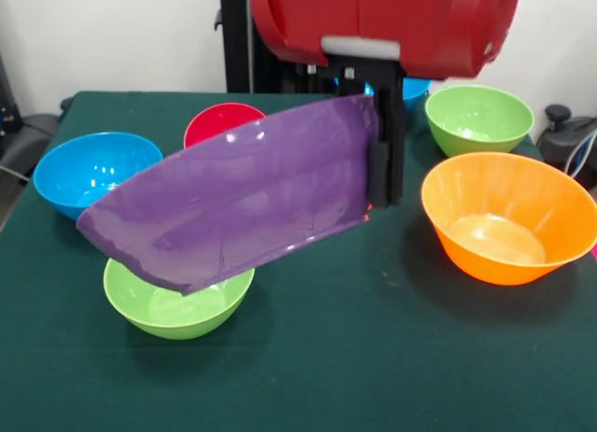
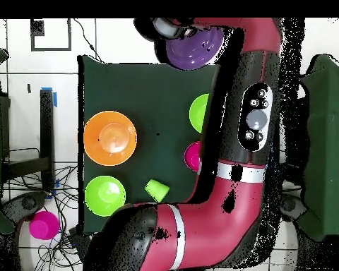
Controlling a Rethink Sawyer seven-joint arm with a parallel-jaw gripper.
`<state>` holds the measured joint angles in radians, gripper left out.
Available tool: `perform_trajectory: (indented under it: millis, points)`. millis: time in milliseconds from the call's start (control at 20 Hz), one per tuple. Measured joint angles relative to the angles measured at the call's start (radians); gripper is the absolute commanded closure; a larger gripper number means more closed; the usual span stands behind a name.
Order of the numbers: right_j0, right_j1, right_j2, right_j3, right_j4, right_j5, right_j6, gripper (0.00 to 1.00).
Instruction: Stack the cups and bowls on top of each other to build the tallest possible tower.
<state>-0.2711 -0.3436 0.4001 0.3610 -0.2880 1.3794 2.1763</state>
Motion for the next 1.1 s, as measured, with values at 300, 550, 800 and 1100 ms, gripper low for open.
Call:
perform_trajectory:
  millis: [300,550,800,1100]
  points:
    - [0.000,0.004,-0.016,0.000,0.000,0.083,0.000,1.00]
    - [0.000,0.004,-0.026,0.000,0.000,0.154,0.000,1.00]
    - [0.000,0.004,-0.035,0.000,0.001,0.172,0.000,1.00]
    - [0.002,0.004,-0.046,0.000,0.009,0.172,0.000,1.00]
